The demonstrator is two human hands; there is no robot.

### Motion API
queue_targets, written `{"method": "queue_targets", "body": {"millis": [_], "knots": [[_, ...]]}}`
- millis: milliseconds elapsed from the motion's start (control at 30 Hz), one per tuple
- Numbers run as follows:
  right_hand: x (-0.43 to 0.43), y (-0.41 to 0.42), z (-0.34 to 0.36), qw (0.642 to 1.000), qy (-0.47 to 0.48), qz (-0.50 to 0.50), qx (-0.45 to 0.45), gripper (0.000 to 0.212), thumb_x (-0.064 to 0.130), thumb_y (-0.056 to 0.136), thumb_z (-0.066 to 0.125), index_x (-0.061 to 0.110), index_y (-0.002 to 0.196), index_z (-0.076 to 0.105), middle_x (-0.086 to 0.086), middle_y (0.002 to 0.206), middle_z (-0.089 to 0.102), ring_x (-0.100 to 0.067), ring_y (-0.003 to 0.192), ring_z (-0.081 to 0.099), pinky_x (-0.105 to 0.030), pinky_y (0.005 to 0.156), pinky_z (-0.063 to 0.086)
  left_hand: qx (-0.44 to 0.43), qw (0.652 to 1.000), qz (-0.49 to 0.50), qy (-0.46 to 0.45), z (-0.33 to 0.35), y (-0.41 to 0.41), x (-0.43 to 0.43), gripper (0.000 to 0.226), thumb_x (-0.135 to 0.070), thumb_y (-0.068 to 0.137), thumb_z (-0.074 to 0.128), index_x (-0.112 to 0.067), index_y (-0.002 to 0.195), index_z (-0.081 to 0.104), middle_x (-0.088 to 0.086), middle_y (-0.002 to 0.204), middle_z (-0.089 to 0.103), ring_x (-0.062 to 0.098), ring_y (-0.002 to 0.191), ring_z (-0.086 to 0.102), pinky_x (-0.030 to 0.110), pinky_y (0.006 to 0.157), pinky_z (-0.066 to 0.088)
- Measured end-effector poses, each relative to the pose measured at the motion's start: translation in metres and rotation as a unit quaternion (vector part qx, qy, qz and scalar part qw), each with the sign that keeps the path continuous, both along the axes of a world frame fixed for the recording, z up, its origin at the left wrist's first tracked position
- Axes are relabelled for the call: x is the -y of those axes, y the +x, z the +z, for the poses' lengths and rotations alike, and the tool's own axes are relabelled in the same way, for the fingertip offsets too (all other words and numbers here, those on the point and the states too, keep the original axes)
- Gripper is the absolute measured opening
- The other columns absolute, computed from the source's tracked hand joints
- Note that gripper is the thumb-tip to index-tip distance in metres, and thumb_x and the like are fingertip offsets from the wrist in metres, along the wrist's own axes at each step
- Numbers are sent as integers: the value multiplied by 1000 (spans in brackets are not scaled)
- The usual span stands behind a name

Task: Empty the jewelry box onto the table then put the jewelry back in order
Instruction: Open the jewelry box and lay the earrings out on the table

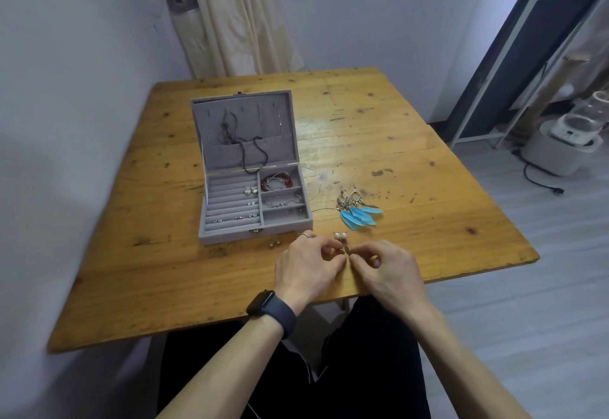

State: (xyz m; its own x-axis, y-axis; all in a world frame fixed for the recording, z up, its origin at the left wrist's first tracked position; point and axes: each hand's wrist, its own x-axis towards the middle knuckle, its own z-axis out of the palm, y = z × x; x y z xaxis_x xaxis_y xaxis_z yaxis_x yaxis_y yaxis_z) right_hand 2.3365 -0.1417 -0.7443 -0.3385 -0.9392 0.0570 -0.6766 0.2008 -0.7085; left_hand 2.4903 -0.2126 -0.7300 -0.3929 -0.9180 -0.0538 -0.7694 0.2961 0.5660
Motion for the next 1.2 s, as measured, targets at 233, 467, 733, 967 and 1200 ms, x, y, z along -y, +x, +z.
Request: {"method": "queue_targets", "body": {"millis": [233,467,733,967,1200], "knots": [[-1,-1,-2,1000,-3,6,-2,8,31,87,72,32,93,78,15,89,67,7,75,56,-11,69,40,4,1000,-9,4,0,0,-2,33,-55,88,62,-42,117,69,-19,106,57,7,100,60,29,82,53],[-4,-1,2,999,-28,1,44,7,27,86,76,32,91,77,16,87,67,8,75,58,-5,65,40,-52,998,-18,17,-3,6,-1,29,-49,86,67,-41,114,70,-19,94,59,3,94,58,30,84,52],[1,7,22,995,-58,37,67,16,25,89,73,37,99,71,20,99,65,3,86,63,-11,69,50,-112,994,-16,-11,17,45,14,22,-37,87,70,-38,109,73,-19,90,66,-4,73,53,20,72,46],[53,42,41,990,-118,72,37,14,23,89,72,29,101,75,18,98,66,-1,85,65,-17,71,52,-145,986,40,-66,44,100,62,16,-31,91,69,-36,106,71,-18,93,68,-2,74,60,12,64,48],[139,82,48,985,-88,137,-61,22,32,92,67,29,113,71,11,103,65,-1,91,56,-12,84,45,-99,992,75,-32,42,119,127,25,-34,93,65,-29,117,69,-15,104,64,-3,92,60,7,73,45]]}}
